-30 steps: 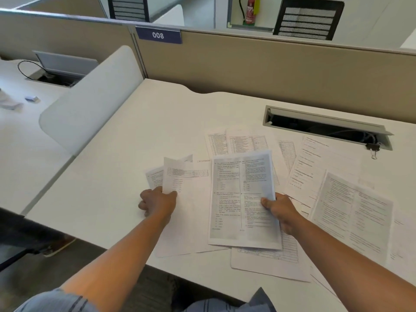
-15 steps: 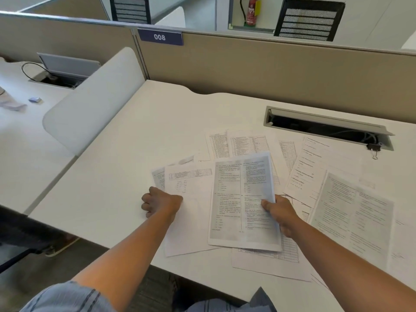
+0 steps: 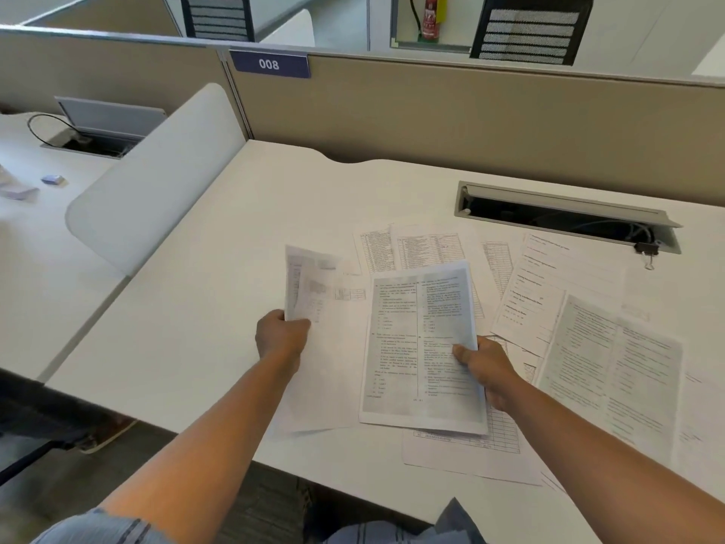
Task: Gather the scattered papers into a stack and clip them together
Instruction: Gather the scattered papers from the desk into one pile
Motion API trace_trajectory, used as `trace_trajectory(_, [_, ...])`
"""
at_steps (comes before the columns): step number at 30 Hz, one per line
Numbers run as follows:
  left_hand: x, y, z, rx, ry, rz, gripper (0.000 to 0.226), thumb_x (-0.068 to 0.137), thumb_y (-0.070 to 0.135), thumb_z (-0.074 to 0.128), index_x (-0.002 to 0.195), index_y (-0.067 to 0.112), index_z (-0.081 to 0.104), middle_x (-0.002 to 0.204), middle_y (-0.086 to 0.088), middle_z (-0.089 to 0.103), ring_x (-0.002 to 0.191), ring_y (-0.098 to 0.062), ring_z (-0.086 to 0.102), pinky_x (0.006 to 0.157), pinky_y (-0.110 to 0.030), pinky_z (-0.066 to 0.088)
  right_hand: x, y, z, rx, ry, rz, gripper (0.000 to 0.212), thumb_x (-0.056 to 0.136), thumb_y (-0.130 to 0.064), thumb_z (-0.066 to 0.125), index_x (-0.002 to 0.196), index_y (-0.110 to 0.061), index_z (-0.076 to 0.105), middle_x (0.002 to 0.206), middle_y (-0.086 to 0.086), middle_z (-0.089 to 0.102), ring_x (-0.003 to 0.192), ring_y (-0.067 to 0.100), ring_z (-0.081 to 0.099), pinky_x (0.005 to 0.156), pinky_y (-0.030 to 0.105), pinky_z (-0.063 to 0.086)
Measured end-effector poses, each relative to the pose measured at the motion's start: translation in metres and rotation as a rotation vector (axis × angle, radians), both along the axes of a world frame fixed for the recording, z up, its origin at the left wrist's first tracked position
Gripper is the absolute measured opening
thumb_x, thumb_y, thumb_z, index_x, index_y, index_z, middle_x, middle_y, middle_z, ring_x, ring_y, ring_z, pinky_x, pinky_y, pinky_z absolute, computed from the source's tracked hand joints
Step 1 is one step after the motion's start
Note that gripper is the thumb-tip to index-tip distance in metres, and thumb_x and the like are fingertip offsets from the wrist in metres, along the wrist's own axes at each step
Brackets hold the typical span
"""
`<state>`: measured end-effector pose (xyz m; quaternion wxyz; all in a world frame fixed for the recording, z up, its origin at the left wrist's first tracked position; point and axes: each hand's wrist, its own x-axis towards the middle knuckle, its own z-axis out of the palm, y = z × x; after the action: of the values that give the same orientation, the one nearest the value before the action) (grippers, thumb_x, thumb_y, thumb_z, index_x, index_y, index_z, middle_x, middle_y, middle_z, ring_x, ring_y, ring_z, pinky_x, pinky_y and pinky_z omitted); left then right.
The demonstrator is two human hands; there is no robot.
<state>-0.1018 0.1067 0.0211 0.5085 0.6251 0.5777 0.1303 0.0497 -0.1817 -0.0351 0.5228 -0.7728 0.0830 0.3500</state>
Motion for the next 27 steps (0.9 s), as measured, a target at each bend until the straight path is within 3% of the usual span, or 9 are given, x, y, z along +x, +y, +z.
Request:
trace_trajectory(2, [0.004,0.010,0.021,0.089,0.011,-0.084,0.007,0.085,0.011,0.073,0.089,0.014,0.067,0.094,-0.007,0.072,0.076,-0.024,0.068,0.058,-0.028,0.055,-0.001,0.000,0.002,0.007,0.003,-0.002,0.024,0.098,-0.020,0.068,0.120,-0.013,0.066,0.102,0.008,0.077,0.090,0.031,0.075,0.085,0.051,0.062])
trace_trajectory(5, [0.013,0.026,0.057,0.278,0.115,-0.273,0.013,0.086,0.027,0.074,0.083,0.017,0.069,0.084,-0.002,0.072,0.073,-0.023,0.070,0.069,-0.037,0.059,-0.001,0.000,0.005,0.020,0.000,0.006,0.020,0.099,-0.018,0.065,0.119,-0.013,0.067,0.101,0.007,0.078,0.089,0.030,0.076,0.079,0.047,0.063])
trace_trajectory(10, [0.024,0.030,0.108,0.565,0.338,-0.509,0.026,0.095,0.041,0.063,0.084,0.019,0.067,0.079,0.004,0.065,0.075,-0.025,0.065,0.064,-0.032,0.047,-0.002,0.002,0.007,0.017,0.009,-0.005,0.019,0.099,-0.017,0.064,0.118,-0.014,0.067,0.100,0.008,0.078,0.088,0.031,0.076,0.082,0.053,0.063])
trace_trajectory(15, [0.031,0.020,0.137,0.740,0.466,-0.610,0.032,0.099,0.042,0.056,0.078,0.019,0.059,0.077,0.003,0.058,0.075,-0.027,0.059,0.064,-0.032,0.042,-0.003,0.003,0.009,0.018,0.016,-0.017,0.022,0.100,-0.016,0.064,0.121,-0.011,0.067,0.100,0.008,0.078,0.088,0.030,0.076,0.076,0.045,0.063])
trace_trajectory(21, [0.030,0.009,0.166,0.834,0.461,-0.700,0.024,0.101,0.043,0.053,0.094,0.022,0.064,0.079,0.004,0.058,0.070,-0.021,0.058,0.062,-0.032,0.045,-0.003,0.002,0.015,0.038,0.040,-0.039,0.023,0.100,-0.015,0.065,0.122,-0.011,0.066,0.101,0.007,0.077,0.087,0.028,0.075,0.064,0.035,0.060])
trace_trajectory(27, [0.032,-0.004,0.192,0.744,0.270,-0.760,0.020,0.103,0.034,0.054,0.097,0.020,0.067,0.089,0.001,0.065,0.073,-0.017,0.061,0.057,-0.029,0.045,-0.002,0.004,0.019,0.080,0.072,-0.074,0.024,0.098,-0.015,0.066,0.122,-0.010,0.067,0.103,0.009,0.078,0.090,0.031,0.076,0.076,0.046,0.063])
